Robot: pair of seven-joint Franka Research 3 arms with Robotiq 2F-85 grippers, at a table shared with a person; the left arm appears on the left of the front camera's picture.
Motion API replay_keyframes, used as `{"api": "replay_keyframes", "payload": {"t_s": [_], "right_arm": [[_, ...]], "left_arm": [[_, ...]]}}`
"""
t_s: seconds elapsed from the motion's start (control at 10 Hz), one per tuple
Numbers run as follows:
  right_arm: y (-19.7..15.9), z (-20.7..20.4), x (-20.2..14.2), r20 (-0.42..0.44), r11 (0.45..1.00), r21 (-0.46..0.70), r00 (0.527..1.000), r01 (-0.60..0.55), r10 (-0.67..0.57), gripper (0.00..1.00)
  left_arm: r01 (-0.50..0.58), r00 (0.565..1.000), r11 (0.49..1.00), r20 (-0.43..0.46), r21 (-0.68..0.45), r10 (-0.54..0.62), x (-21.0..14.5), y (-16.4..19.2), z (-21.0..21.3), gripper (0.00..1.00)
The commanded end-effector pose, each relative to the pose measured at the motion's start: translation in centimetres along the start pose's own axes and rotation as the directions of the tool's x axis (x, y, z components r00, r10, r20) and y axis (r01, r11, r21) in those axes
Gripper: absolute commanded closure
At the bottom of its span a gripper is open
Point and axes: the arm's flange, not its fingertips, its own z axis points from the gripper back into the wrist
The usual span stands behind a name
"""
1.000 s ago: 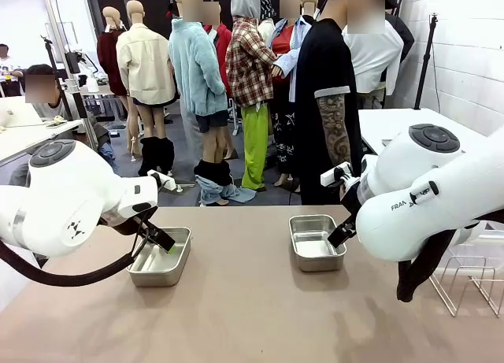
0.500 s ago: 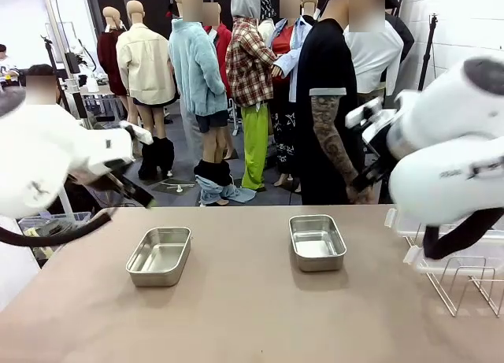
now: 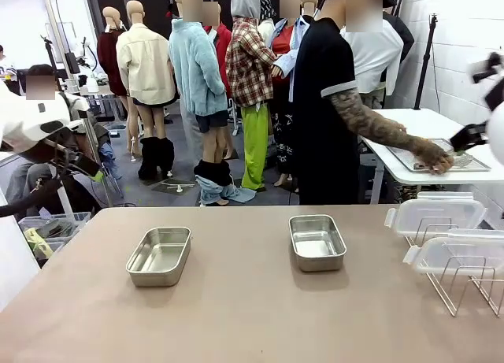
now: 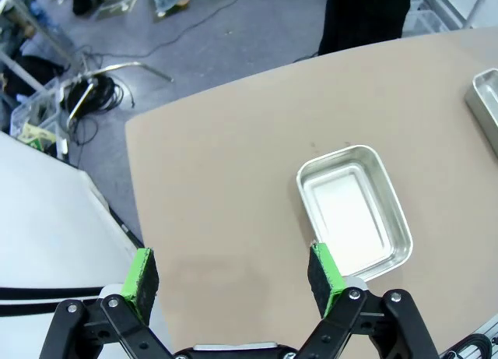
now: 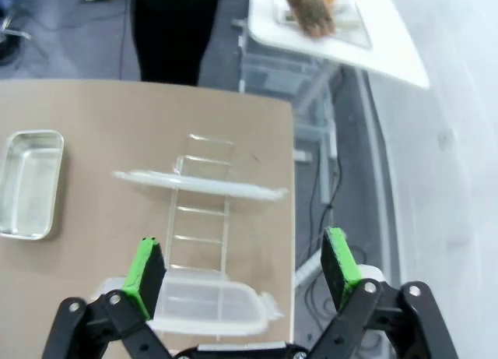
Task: Place the bread in airtight containers.
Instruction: Lift both Airtight Container.
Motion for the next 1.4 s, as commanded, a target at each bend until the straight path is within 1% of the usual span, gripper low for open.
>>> {"api": "replay_keyframes", "payload": {"t_s": [0.0, 0.1, 0.2, 0.3, 0.4, 1.3], "right_arm": [[-2.6, -2.2, -2.7, -0.068, 0.995, -0.007, 0.992, 0.104, -0.105, 0.0], [-4.4, -3.1, -3.7, -0.094, 0.985, -0.036, 0.981, 0.167, -0.169, 0.0], [-5.5, -4.4, -4.1, -0.119, 0.971, -0.09, 0.965, 0.222, -0.232, 0.0], [-5.0, -5.4, -4.3, -0.149, 0.982, -0.055, 0.97, 0.183, -0.189, 0.0], [-6.3, -3.1, -3.4, -0.107, 0.985, -0.041, 0.979, 0.17, -0.174, 0.0], [-6.3, -3.1, -3.4, -0.107, 0.985, -0.041, 0.979, 0.17, -0.174, 0.0]], "left_arm": [[-0.019, 1.0, 1.0, -0.021, 0.003, 0.019, -0.1, 1.6, 0.4, 0.0], [-0.043, 0.999, 0.999, -0.014, -0.006, 0.043, -0.6, 2.6, 0.3, 0.0], [-0.087, 0.996, 0.996, -0.022, -0.009, 0.087, -0.6, 3.0, -0.2, 0.0], [-0.038, 0.999, 0.999, -0.01, 0.008, 0.038, -0.4, 1.8, 0.2, 0.0], [-0.038, 0.999, 0.999, -0.01, 0.008, 0.038, -0.4, 1.8, 0.2, 0.0], [-0.038, 0.999, 0.999, -0.01, 0.008, 0.038, -0.4, 1.8, 0.2, 0.0]]}}
